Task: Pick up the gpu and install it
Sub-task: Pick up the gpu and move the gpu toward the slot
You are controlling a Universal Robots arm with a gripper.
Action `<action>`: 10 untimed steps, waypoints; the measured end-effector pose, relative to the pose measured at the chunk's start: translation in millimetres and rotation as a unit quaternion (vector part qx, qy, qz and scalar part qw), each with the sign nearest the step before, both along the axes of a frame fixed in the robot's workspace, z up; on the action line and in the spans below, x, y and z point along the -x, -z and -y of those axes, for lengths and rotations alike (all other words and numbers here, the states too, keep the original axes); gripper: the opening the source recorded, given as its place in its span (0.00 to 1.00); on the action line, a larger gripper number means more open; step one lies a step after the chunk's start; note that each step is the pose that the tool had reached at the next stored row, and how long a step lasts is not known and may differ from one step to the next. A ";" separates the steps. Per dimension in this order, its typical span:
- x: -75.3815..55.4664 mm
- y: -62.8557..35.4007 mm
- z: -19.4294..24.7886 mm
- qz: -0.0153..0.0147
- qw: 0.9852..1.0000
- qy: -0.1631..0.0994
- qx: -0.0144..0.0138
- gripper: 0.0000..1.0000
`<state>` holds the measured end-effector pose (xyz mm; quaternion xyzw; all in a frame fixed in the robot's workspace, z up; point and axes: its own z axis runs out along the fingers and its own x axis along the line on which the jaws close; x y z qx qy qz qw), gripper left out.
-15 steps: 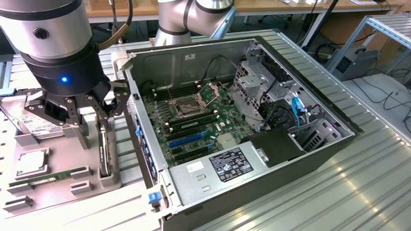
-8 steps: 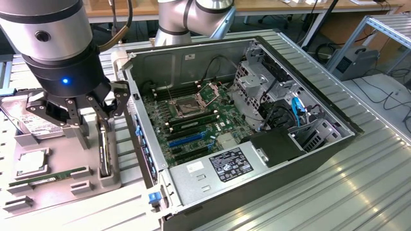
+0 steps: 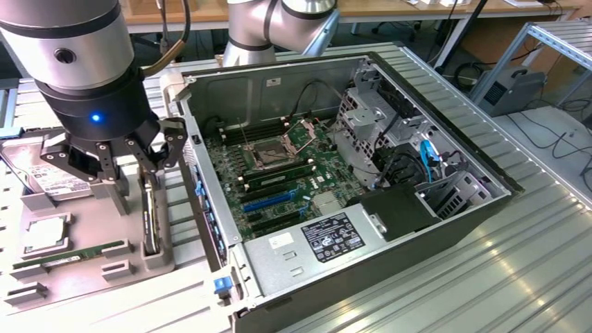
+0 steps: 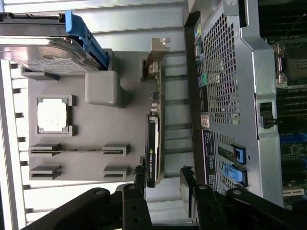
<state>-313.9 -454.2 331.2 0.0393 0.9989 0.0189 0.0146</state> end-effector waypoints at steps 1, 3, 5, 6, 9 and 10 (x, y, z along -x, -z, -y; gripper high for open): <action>0.0 0.7 -1.2 0.000 1.000 0.000 0.000 0.42; 0.0 1.7 -3.7 0.000 1.000 0.000 0.000 0.42; 0.0 2.6 -6.0 0.000 1.000 0.000 0.000 0.42; 0.0 3.1 -7.2 0.000 1.000 0.000 0.000 0.42; 0.0 4.5 -11.0 0.000 1.000 0.000 0.000 0.42; 0.0 5.0 -12.6 0.000 1.000 0.000 0.000 0.42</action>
